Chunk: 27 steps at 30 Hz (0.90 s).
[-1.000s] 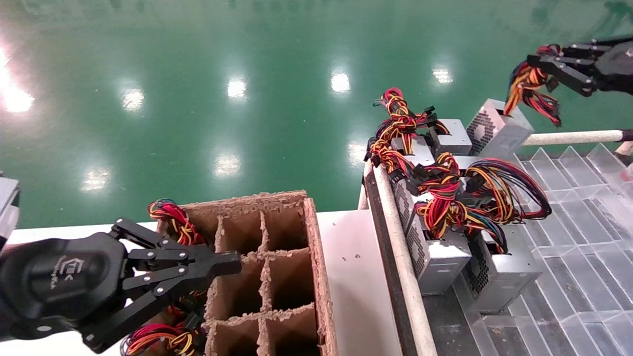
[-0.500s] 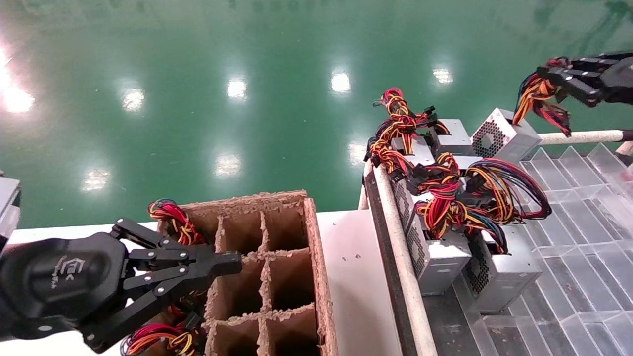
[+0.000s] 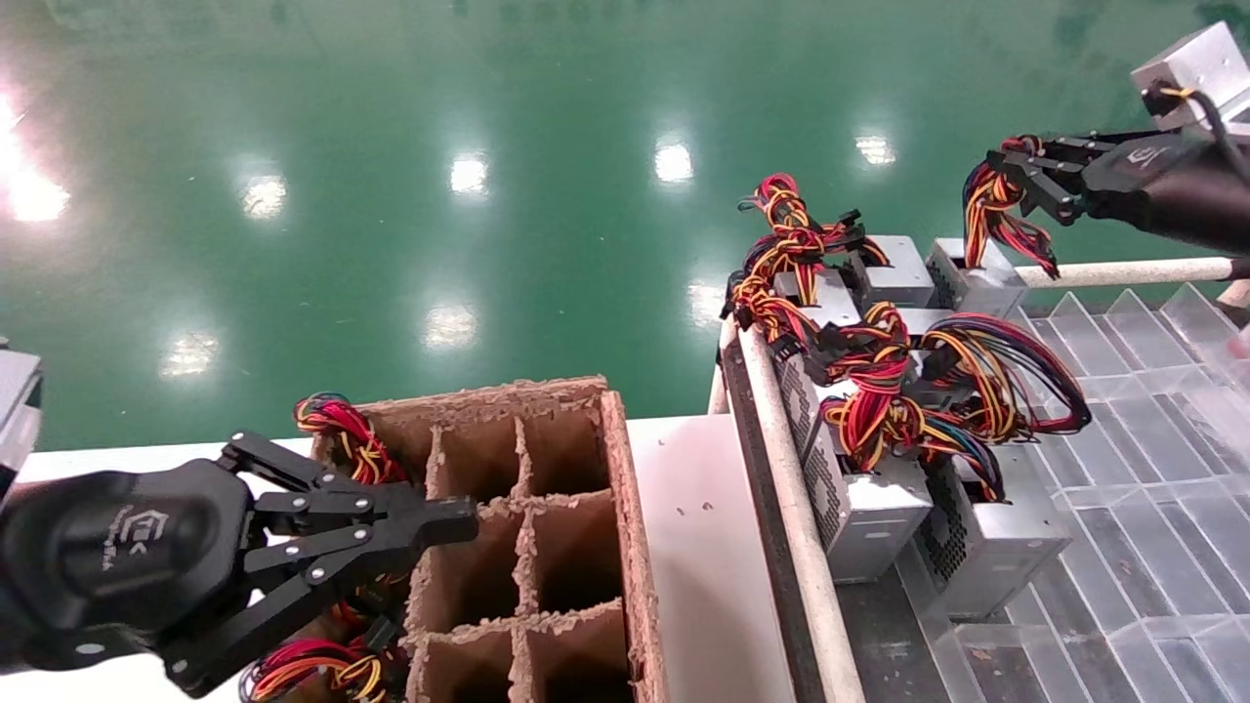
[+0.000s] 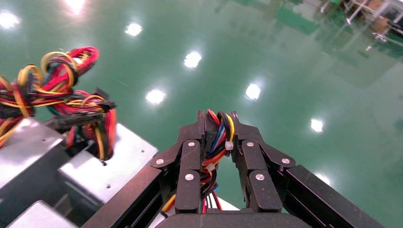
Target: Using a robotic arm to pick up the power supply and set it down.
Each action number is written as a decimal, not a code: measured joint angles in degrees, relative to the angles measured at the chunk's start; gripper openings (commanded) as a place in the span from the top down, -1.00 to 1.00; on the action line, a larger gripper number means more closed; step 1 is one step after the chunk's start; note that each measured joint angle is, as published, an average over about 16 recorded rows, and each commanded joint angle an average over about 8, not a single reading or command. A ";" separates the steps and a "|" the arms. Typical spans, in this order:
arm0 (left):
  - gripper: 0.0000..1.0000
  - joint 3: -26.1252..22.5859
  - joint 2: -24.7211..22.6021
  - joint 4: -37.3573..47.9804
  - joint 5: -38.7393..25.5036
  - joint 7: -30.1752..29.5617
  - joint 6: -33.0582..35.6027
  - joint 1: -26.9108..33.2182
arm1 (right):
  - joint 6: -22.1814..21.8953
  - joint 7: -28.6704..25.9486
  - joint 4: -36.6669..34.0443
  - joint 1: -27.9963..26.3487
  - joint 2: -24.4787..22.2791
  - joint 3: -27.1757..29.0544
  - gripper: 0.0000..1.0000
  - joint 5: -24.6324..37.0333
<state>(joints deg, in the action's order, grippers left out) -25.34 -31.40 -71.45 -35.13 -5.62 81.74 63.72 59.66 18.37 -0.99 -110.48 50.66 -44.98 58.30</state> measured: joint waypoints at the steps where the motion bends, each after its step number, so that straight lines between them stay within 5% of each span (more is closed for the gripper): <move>1: 1.00 0.00 0.00 0.00 0.00 0.00 0.00 0.00 | -0.28 -0.06 0.02 0.09 0.22 0.03 -0.07 -0.05; 5: 1.00 0.00 0.00 0.00 0.00 0.00 0.00 0.00 | -0.62 -0.48 0.22 0.21 0.90 -0.03 -0.99 0.04; 27: 1.00 0.00 0.00 0.00 0.00 0.00 0.00 0.00 | 1.26 -5.03 1.13 -2.10 5.99 -3.48 -1.00 5.04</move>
<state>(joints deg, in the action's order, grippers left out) -25.34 -31.40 -71.45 -35.13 -5.62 81.74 63.73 60.92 13.34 0.14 -112.58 56.65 -48.46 63.34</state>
